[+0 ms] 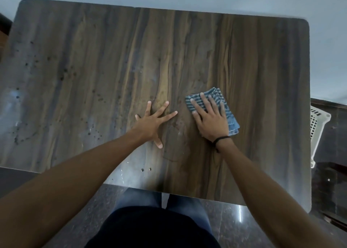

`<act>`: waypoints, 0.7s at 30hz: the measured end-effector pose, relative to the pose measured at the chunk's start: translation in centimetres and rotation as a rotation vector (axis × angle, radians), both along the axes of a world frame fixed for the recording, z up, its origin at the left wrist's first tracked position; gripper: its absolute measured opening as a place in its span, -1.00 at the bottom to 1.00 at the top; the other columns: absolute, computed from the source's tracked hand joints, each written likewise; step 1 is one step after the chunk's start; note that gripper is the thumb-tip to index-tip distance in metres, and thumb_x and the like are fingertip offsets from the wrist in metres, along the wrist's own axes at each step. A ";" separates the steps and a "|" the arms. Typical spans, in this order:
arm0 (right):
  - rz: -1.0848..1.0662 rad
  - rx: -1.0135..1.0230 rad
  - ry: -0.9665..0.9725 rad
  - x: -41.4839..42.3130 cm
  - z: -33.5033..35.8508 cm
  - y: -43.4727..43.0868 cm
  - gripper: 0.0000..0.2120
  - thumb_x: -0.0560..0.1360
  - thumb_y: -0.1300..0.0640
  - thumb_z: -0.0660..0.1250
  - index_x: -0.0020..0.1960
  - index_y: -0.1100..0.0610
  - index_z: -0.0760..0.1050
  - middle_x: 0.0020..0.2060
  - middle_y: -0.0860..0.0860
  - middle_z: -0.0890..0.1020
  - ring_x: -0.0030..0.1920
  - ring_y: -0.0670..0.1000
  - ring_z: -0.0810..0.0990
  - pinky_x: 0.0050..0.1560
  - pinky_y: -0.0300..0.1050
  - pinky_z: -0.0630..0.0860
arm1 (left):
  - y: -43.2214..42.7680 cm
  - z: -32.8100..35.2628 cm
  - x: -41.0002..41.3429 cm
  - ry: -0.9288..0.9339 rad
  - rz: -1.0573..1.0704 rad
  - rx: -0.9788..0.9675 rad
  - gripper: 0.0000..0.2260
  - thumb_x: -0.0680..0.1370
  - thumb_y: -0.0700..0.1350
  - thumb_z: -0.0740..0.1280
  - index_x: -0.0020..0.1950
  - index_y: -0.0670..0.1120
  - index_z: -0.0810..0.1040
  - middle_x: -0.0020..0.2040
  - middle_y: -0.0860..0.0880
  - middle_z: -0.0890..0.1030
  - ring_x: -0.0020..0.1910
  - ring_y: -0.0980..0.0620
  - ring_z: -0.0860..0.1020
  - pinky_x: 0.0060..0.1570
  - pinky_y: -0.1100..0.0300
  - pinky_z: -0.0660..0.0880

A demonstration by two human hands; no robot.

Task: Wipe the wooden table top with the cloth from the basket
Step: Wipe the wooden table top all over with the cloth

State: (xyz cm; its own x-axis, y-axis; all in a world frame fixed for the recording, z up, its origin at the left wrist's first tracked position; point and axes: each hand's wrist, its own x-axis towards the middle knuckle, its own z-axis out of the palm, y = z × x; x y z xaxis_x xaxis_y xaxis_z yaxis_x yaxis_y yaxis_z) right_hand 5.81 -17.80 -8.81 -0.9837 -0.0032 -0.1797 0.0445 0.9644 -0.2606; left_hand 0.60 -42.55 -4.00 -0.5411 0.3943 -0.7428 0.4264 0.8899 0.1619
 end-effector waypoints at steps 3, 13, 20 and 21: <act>-0.310 -0.019 0.005 -3.3 0.2 2.5 -0.49 0.68 -0.20 -0.06 0.62 -0.22 0.06 0.64 -0.09 0.03 0.62 0.04 -0.03 0.57 0.25 -0.14 | 0.1 -0.1 0.1 -0.006 -0.002 0.011 0.24 0.27 0.18 0.63 0.52 0.43 -0.33 0.51 0.21 -0.53 0.48 -0.34 -0.51 0.28 -0.63 -0.05; -0.481 -0.005 -0.042 -7.8 0.2 2.8 -0.48 0.68 -0.21 -0.10 0.62 -0.22 0.00 0.64 -0.08 -0.03 0.63 0.06 -0.08 0.56 0.27 -0.17 | 0.7 1.5 -9.7 0.151 0.103 0.086 0.23 0.26 0.16 0.63 0.56 0.38 -0.27 0.56 0.19 -0.46 0.53 -0.41 -0.35 0.28 -0.65 0.03; -0.099 0.007 -0.061 -11.4 0.6 4.0 -0.50 0.68 -0.23 -0.12 0.61 -0.29 -0.08 0.63 -0.15 -0.07 0.63 -0.01 -0.13 0.57 0.18 -0.22 | 2.9 1.0 -19.5 -0.002 0.209 0.015 0.30 0.25 0.14 0.66 0.55 0.33 -0.36 0.53 0.11 -0.54 0.50 -0.42 -0.41 0.30 -0.63 0.05; -0.287 -0.018 -0.068 -12.8 0.7 4.2 -0.49 0.68 -0.23 -0.11 0.61 -0.27 -0.06 0.64 -0.14 -0.08 0.63 -0.01 -0.15 0.57 0.20 -0.24 | 2.9 0.8 -19.6 -0.013 0.221 0.017 0.31 0.24 0.12 0.67 0.54 0.34 -0.38 0.51 0.11 -0.56 0.49 -0.42 -0.43 0.30 -0.64 0.03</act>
State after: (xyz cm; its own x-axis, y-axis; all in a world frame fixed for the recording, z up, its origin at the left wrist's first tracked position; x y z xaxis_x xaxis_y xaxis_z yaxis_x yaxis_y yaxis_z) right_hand -6.95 -13.64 -8.09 -0.9305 0.2693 -0.2481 0.3325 0.9052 -0.2645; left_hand -19.02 -39.61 -3.18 -0.6060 0.2798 -0.7446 0.2194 0.9586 0.1816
